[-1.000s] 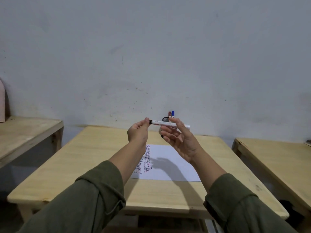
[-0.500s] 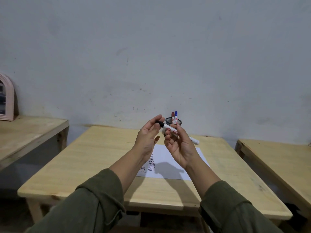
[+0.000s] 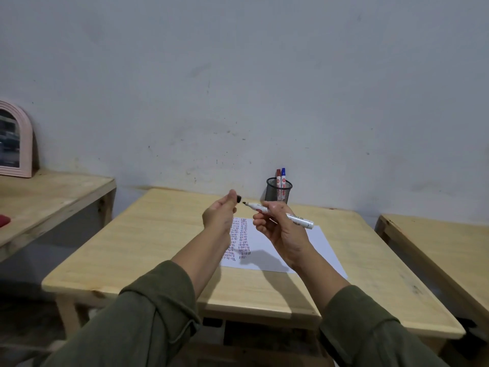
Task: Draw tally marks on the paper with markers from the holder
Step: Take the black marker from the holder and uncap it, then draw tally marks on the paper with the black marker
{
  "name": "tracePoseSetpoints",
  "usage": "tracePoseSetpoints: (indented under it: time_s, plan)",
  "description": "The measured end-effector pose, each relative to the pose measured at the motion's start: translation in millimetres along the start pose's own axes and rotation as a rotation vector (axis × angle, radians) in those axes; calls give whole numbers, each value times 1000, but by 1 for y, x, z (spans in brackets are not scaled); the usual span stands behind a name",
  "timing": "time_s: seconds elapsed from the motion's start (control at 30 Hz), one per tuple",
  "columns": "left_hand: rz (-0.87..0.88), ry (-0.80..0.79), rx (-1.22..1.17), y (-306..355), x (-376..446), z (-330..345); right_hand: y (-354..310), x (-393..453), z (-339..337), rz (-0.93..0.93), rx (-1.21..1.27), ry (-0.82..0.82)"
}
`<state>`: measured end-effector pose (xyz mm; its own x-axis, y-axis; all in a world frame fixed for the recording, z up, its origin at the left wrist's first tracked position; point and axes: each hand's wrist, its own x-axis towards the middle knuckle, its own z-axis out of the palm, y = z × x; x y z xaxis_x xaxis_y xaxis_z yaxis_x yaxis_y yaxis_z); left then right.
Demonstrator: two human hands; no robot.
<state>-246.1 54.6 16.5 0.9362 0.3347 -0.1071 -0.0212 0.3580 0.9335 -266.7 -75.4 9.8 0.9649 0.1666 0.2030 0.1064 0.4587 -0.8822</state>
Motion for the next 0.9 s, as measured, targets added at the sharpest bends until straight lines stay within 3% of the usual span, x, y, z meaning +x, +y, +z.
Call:
tracePoseSetpoints:
  time_s: [0.33,0.6,0.9]
  plan:
    - [157,126,603,-47,12,-64,23,-9,-24,93,-20,101]
    - [242,89,986,-70,22,-72,40,-4,-33,123,-113,165]
    - [292,38,1107,-77,24,-74,54,-7,-49,153,-491,280]
